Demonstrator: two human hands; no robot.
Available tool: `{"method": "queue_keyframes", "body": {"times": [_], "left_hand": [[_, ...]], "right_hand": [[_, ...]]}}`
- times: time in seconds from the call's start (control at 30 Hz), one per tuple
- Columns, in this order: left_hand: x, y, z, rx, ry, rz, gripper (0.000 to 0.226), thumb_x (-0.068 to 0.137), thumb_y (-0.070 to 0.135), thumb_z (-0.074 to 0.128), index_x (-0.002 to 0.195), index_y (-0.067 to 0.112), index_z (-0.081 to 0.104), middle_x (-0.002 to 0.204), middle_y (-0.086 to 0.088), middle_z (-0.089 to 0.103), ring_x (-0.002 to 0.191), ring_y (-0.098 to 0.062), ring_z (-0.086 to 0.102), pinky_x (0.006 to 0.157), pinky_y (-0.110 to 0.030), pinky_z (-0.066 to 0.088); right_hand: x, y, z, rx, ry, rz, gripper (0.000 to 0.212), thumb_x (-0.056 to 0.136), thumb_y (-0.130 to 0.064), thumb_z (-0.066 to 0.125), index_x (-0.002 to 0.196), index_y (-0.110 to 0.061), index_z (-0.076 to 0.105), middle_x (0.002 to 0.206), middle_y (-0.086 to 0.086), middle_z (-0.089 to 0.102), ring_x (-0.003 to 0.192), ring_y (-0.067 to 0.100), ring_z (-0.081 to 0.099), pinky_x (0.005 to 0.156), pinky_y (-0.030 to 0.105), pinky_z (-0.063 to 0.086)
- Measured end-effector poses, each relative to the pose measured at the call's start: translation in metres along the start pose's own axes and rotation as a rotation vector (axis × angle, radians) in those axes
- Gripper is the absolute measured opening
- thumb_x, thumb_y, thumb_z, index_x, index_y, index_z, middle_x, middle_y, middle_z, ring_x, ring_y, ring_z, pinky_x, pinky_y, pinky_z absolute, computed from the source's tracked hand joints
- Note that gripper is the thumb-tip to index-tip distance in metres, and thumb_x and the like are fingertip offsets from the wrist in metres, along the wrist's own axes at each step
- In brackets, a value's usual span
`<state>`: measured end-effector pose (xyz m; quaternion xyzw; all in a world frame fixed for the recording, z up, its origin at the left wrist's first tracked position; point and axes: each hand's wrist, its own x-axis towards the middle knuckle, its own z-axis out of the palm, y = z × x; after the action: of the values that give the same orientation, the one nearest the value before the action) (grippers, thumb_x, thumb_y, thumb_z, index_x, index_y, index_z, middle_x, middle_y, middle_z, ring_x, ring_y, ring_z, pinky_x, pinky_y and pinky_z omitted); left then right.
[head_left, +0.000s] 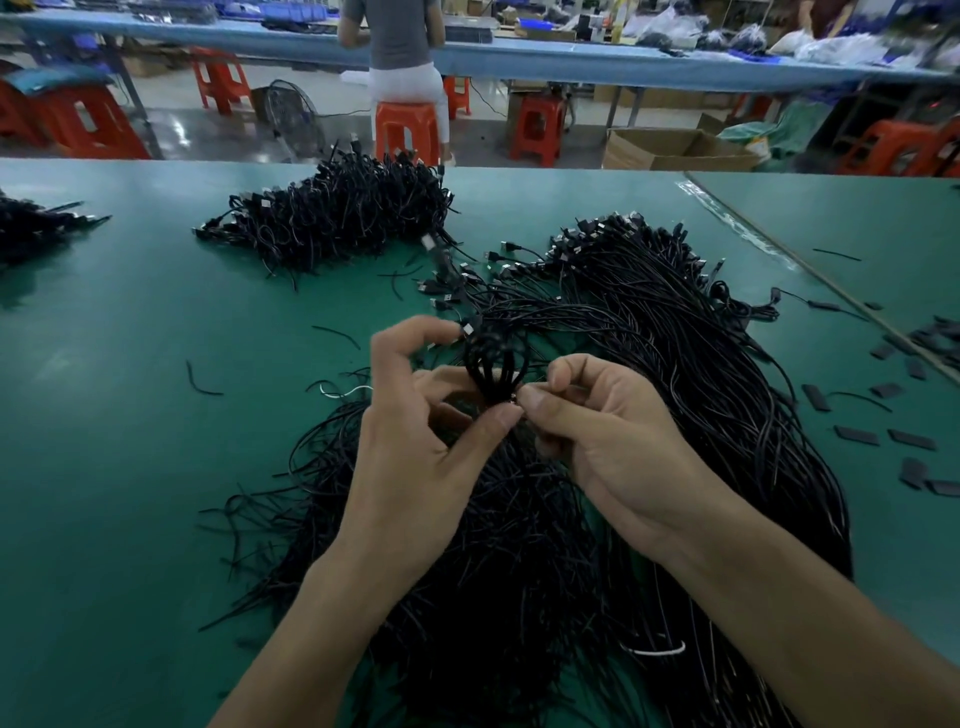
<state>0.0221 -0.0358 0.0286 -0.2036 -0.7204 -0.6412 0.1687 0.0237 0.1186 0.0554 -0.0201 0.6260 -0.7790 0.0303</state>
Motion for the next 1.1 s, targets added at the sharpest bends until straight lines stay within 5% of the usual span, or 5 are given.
{"method": "queue_keyframes", "body": {"times": [0.27, 0.43, 0.77, 0.97, 1.1], "left_hand": [[0.001, -0.012, -0.002, 0.433, 0.135, 0.385, 0.026, 0.078, -0.001, 0.082, 0.098, 0.014, 0.075, 0.098, 0.001, 0.052, 0.087, -0.003, 0.052, 0.075, -0.013, 0.044], [0.0, -0.017, 0.0, 0.494, 0.044, 0.543, 0.023, 0.093, -0.001, 0.057, 0.101, 0.007, 0.078, 0.085, -0.008, 0.055, 0.073, -0.01, 0.046, 0.069, -0.012, 0.033], [0.001, -0.006, 0.002, 0.41, -0.041, 0.202, 0.023, 0.099, 0.03, 0.046, 0.079, 0.03, 0.057, 0.07, 0.02, 0.047, 0.063, 0.002, 0.045, 0.061, -0.008, 0.032], [0.002, -0.004, -0.003, -0.237, -0.099, -0.248, 0.049, 0.104, 0.022, 0.029, 0.1, 0.031, 0.077, 0.089, 0.0, 0.074, 0.083, -0.009, 0.066, 0.07, -0.02, 0.051], [0.006, -0.006, -0.004, -0.085, -0.08, -0.215, 0.035, 0.093, 0.048, 0.054, 0.101, 0.021, 0.075, 0.087, -0.009, 0.072, 0.079, -0.026, 0.066, 0.07, -0.038, 0.055]], "right_hand": [[0.001, 0.001, 0.002, 0.06, -0.016, 0.005, 0.028, 0.09, 0.003, 0.063, 0.076, -0.017, 0.051, 0.071, 0.001, 0.062, 0.07, 0.02, 0.05, 0.055, 0.021, 0.044], [0.004, -0.001, -0.001, 0.042, -0.023, -0.063, 0.031, 0.09, 0.001, 0.064, 0.071, -0.02, 0.051, 0.069, -0.004, 0.062, 0.07, 0.009, 0.053, 0.069, 0.022, 0.049], [0.0, 0.0, 0.003, -0.351, 0.023, -0.451, 0.032, 0.088, 0.002, 0.068, 0.074, -0.021, 0.052, 0.078, -0.004, 0.063, 0.075, 0.011, 0.06, 0.075, 0.023, 0.053], [-0.003, 0.008, 0.005, -0.377, -0.03, -0.42, 0.028, 0.088, 0.002, 0.067, 0.078, -0.02, 0.053, 0.081, -0.003, 0.064, 0.074, 0.015, 0.062, 0.069, 0.027, 0.056], [-0.003, 0.014, 0.006, -0.413, 0.002, -0.383, 0.033, 0.088, 0.009, 0.065, 0.077, -0.02, 0.053, 0.077, -0.008, 0.065, 0.073, 0.003, 0.065, 0.069, 0.022, 0.053]]}}
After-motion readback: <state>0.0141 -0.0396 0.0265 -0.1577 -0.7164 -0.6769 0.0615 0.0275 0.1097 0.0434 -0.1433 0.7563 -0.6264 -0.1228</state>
